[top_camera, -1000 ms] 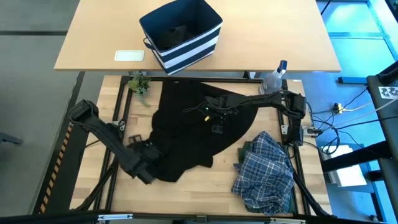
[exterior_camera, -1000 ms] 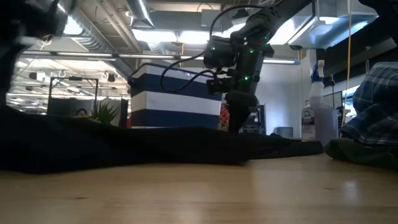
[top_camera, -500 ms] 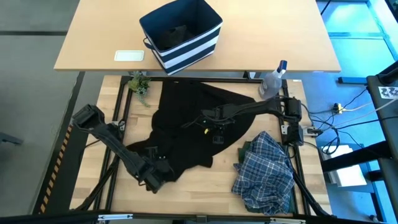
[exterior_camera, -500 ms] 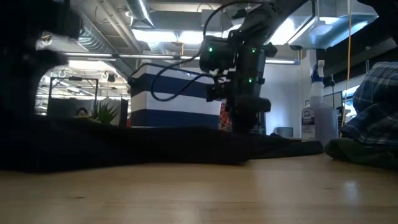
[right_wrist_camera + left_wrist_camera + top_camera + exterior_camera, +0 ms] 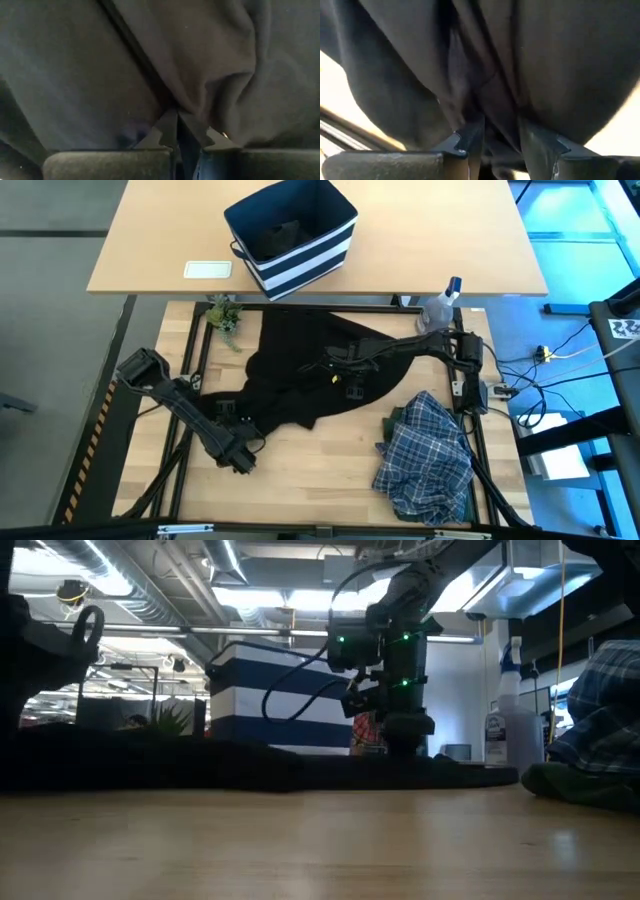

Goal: Fold Laundry from Bin
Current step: Fold the black shirt

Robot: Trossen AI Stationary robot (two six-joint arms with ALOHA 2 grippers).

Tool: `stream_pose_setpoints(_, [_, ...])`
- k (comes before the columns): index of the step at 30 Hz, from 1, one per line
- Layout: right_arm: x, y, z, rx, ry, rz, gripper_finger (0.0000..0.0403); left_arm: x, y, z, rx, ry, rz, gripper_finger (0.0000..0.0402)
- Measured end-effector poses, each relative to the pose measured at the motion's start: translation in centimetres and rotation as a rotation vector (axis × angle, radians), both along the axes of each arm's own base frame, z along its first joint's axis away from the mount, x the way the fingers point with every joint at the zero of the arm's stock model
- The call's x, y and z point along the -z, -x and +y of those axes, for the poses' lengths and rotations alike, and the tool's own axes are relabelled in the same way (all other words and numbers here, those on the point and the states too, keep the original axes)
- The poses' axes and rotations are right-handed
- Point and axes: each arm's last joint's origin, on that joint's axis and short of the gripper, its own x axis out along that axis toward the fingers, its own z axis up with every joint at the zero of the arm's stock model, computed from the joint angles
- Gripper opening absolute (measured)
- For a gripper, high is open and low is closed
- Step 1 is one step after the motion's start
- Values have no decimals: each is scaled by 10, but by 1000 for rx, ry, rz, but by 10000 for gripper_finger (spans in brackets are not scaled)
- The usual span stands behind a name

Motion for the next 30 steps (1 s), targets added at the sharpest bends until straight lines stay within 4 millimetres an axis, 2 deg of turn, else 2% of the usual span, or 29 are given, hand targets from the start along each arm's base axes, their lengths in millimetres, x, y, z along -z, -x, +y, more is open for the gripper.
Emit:
stream_pose_setpoints(4, [0,1,0,1,-3,14,12,-5,-7,-4,21,30,-47,114])
stream_pose_setpoints(11, [-1,10,2,1,-31,94,12,-15,-21,-34,175,252,-225,114])
stream_pose_setpoints(17, [-18,15,7,-4,-67,56,12,-36,-20,-44,192,192,-301,114])
stream_pose_setpoints(22, [-41,13,21,-43,-56,-49,12,-58,-16,-42,222,110,-439,114])
stream_pose_setpoints(26, [-49,7,38,-97,-104,-128,12,-71,-15,-39,216,109,-535,114])
stream_pose_setpoints(30, [-49,-6,57,-136,-217,-248,12,-74,-19,-41,199,101,-624,114])
